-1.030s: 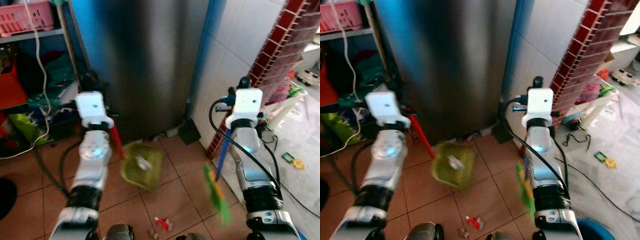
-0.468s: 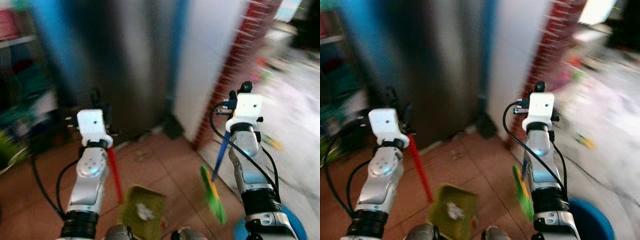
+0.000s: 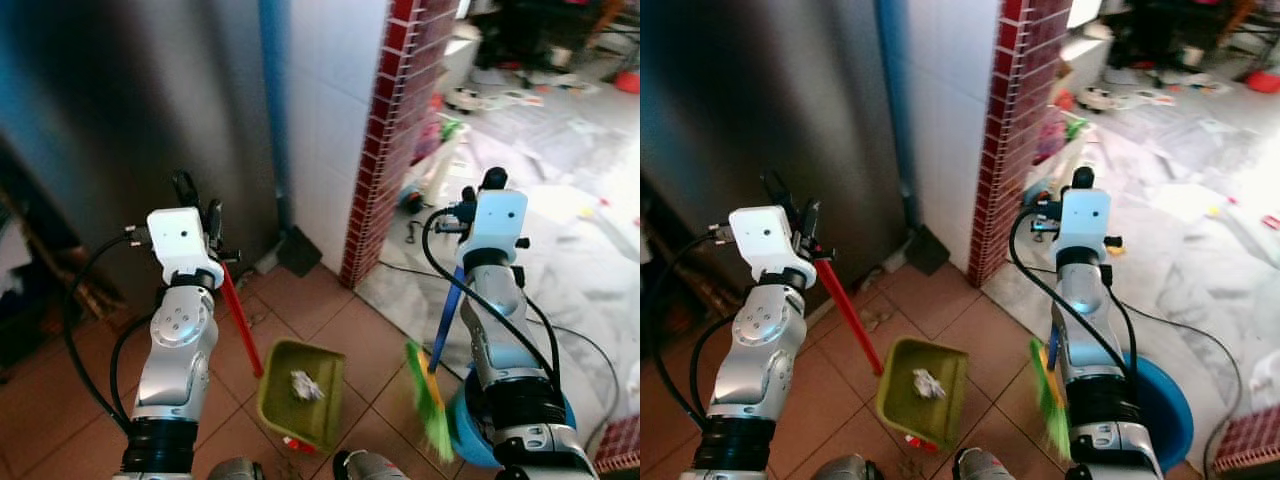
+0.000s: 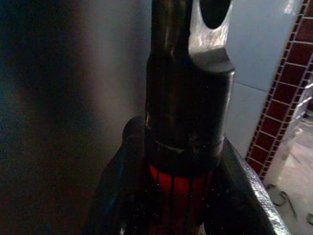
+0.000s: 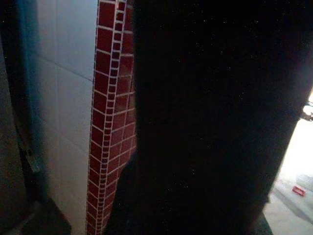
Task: Sweep floor
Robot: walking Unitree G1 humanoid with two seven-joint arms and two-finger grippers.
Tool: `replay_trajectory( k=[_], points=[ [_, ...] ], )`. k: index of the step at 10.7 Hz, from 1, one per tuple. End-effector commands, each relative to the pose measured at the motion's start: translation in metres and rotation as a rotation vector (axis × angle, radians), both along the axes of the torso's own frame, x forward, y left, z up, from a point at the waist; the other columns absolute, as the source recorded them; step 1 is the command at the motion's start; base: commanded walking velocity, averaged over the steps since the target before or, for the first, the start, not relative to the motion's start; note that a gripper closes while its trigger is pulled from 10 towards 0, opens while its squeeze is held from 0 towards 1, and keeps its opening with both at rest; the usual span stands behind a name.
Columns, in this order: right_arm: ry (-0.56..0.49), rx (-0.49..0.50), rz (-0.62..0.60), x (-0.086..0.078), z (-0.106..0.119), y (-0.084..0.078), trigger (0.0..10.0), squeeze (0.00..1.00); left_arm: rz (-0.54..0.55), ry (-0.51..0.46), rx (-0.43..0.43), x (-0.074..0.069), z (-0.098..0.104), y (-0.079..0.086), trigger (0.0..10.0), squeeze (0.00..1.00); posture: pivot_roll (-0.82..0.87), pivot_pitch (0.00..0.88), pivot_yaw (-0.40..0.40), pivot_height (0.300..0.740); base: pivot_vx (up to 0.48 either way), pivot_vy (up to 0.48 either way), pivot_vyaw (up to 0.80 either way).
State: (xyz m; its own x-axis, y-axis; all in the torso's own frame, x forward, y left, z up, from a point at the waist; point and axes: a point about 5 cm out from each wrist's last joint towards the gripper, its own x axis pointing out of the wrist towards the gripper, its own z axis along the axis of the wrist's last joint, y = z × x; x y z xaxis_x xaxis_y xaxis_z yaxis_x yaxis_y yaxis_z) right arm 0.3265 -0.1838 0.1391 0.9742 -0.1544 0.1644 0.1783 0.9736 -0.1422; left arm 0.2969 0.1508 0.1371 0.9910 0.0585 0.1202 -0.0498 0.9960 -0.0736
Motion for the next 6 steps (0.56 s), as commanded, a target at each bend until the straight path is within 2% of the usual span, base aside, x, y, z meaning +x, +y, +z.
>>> replay_trajectory(
  k=[1,3,6],
  points=[
    [-0.025,0.001,0.006,0.0020,0.0065,0.0019,10.0,0.00,-0.003,-0.045,-0.010,0.0015,0.0143,0.0022,10.0,0.00,-0.06,0.000,-0.011,0.740,0.000,0.341,0.00],
    [-0.022,0.000,0.011,0.0027,0.0065,0.0035,10.0,0.00,-0.005,-0.037,-0.003,0.0021,0.0149,0.0022,10.0,0.00,-0.06,0.000,-0.011,0.740,0.000,0.480,0.00],
    [-0.019,-0.008,0.028,0.0060,0.0078,0.0078,10.0,0.00,-0.021,-0.029,-0.001,0.0017,0.0148,-0.0004,10.0,0.00,-0.06,0.000,-0.018,0.740,0.000,0.480,-0.80]
  ],
)
